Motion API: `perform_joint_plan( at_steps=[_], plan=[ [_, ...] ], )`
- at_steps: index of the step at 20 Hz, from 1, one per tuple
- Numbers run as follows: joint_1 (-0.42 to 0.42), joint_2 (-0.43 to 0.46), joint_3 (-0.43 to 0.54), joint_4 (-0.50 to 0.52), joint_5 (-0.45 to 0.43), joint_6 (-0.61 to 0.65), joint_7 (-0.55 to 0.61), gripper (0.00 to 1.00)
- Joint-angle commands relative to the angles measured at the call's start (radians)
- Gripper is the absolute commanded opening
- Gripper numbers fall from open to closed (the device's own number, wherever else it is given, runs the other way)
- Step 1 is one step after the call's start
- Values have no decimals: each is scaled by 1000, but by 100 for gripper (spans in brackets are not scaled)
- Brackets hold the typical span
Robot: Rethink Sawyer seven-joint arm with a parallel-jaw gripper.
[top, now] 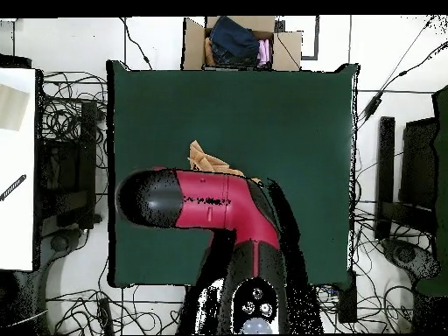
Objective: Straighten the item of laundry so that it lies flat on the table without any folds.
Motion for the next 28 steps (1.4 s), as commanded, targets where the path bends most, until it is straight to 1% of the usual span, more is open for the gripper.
perform_joint_plan(
  at_steps=[1, 3, 11, 13, 14, 16, 22, 28],
  plan=[
    [-5, 99, 40, -105, -58, 113, 82, 100],
    [-5, 127, 43, -148, -61, 131, 80, 100],
    [0, 215, 49, -263, -64, 168, 84, 100],
    [3, 222, 47, -270, -61, 171, 87, 100],
    [4, 252, 50, -310, -60, 185, 91, 100],
    [2, 273, 53, -330, -56, 186, 90, 100],
    [-10, 266, 50, -299, -47, 158, 72, 100],
    [-46, 243, 59, -277, -44, 165, 17, 100]
  ],
)
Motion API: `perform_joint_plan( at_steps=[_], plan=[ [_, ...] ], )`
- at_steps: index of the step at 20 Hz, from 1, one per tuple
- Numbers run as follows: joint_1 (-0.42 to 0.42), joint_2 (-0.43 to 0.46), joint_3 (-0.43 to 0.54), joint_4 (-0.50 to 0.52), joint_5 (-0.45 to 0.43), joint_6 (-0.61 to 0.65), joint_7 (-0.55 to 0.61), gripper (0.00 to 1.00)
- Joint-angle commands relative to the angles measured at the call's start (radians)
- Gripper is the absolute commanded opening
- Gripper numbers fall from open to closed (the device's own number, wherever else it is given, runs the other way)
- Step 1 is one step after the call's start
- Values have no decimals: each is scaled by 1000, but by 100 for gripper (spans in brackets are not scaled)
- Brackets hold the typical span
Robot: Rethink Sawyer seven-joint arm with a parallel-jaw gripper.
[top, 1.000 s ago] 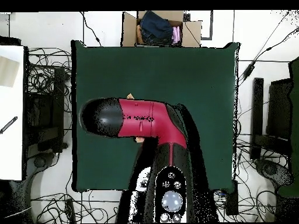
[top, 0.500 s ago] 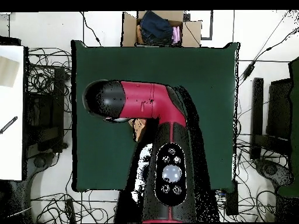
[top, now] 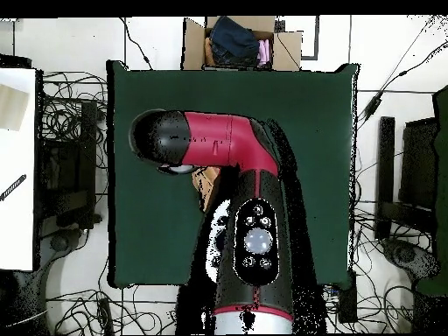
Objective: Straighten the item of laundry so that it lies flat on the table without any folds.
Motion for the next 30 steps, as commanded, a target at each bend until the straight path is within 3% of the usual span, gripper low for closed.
perform_joint_plan(
  at_steps=[1, 30],
  plan=[
    [-47, 3, 56, 37, -25, 73, 10, 100],
    [-107, -13, 79, 58, -48, 59, -37, 100]
  ],
)
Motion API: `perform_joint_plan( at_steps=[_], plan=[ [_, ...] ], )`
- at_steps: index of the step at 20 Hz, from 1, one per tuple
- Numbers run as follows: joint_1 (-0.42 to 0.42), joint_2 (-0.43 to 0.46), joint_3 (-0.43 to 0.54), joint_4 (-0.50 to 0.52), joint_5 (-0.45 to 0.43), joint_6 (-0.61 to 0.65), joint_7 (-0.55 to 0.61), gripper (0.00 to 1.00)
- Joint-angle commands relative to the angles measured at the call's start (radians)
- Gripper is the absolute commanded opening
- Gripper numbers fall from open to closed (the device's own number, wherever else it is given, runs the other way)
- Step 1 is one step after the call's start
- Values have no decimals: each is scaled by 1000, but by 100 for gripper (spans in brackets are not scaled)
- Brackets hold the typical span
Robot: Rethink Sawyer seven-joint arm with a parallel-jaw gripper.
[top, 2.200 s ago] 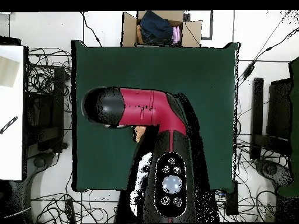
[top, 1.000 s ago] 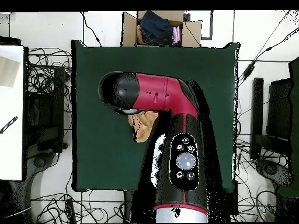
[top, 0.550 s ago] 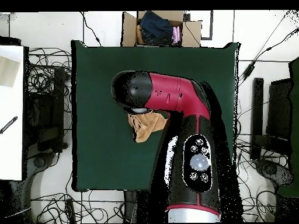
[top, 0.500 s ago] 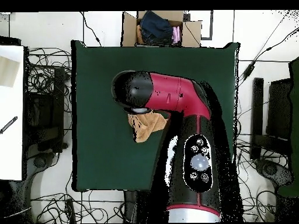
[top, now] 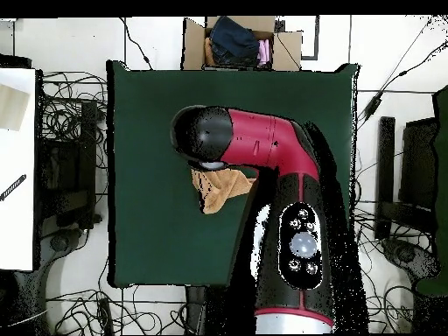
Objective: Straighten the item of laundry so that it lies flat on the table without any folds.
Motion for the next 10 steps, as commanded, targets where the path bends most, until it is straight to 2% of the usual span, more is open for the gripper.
perform_joint_plan(
  at_steps=[1, 10],
  plan=[
    [-16, -7, 77, 59, -49, 54, -37, 100],
    [-18, 28, 79, 63, -52, 25, -28, 100]
  ],
)
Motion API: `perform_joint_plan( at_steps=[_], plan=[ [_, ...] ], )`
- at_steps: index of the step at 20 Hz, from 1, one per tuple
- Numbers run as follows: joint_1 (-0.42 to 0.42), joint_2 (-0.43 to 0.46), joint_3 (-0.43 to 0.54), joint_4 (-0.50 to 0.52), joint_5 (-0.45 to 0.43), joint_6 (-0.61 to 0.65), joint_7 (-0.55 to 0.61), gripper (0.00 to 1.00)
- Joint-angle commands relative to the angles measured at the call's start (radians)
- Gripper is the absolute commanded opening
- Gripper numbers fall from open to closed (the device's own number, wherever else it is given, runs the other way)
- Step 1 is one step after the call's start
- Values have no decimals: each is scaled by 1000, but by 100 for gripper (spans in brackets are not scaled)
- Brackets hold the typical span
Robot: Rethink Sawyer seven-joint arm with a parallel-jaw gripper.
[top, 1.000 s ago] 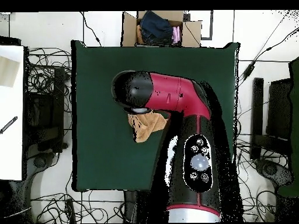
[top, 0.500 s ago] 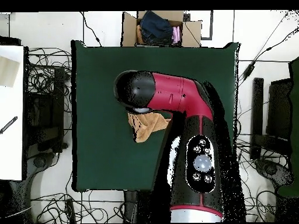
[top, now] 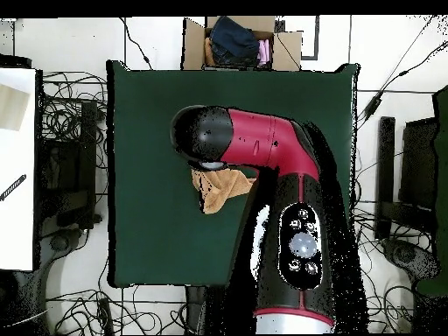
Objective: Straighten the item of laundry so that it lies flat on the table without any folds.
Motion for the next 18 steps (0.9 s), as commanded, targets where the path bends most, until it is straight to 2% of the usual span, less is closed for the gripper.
perform_joint_plan(
  at_steps=[1, 12, 18],
  plan=[
    [-17, 33, 78, 62, -52, 27, -22, 100],
    [-5, 98, 72, 50, -51, 18, 11, 100],
    [-10, 133, 85, 86, -39, -51, 27, 100]
  ],
)
